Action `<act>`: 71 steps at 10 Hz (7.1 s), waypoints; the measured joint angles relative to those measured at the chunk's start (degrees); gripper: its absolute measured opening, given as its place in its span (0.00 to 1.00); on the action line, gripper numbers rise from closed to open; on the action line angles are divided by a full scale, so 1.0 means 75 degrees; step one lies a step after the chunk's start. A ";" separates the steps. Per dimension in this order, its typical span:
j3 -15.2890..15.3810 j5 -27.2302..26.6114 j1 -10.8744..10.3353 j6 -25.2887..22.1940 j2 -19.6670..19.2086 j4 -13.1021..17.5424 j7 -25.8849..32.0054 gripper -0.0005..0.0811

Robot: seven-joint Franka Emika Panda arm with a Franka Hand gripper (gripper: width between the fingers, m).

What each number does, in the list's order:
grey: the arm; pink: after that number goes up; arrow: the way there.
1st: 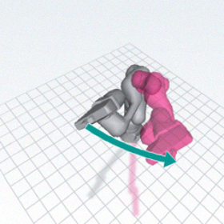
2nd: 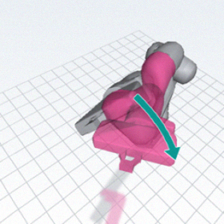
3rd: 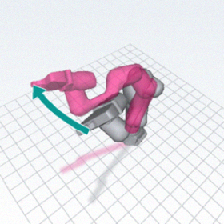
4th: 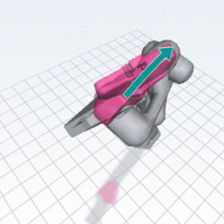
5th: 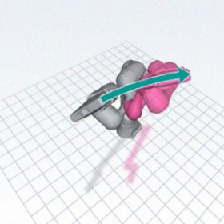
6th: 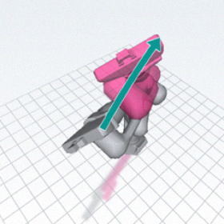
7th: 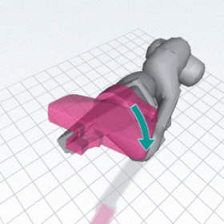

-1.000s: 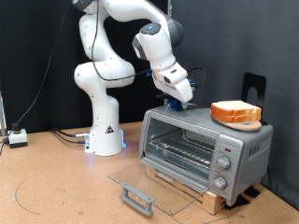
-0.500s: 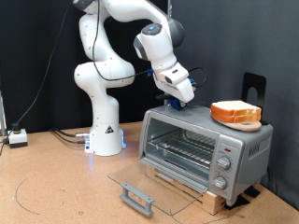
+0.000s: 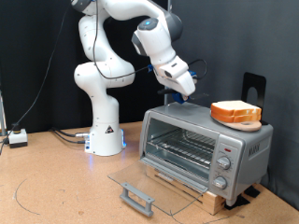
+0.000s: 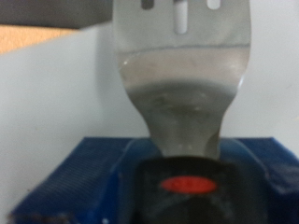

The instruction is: Make a piece of toast with the oven

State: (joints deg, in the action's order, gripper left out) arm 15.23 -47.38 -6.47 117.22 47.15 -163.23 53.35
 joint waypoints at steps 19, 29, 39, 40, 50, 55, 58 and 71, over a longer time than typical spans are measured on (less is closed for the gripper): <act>-0.1436 0.1725 0.3104 0.0580 -0.0989 0.0417 0.0613 0.49; -0.0093 0.2188 0.3094 0.0429 -0.2515 0.1617 -0.0611 0.49; 0.0309 0.1569 0.2792 0.0438 -0.2558 0.1921 -0.0605 0.49; 0.0387 0.1489 0.2791 0.0493 -0.2604 0.1957 -0.0632 0.49; 0.0714 0.1387 0.2794 0.0843 -0.3112 0.2339 -0.0853 0.49; 0.0681 0.1350 0.2797 0.0688 -0.3110 0.2488 -0.0809 0.49; 0.0666 0.1395 0.2804 0.0607 -0.3103 0.2514 -0.0808 0.49; 0.0397 0.1351 0.2823 0.0337 -0.2857 0.2392 -0.0428 0.49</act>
State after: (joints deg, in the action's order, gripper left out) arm 18.20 -37.24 14.71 119.74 25.72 -145.29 50.14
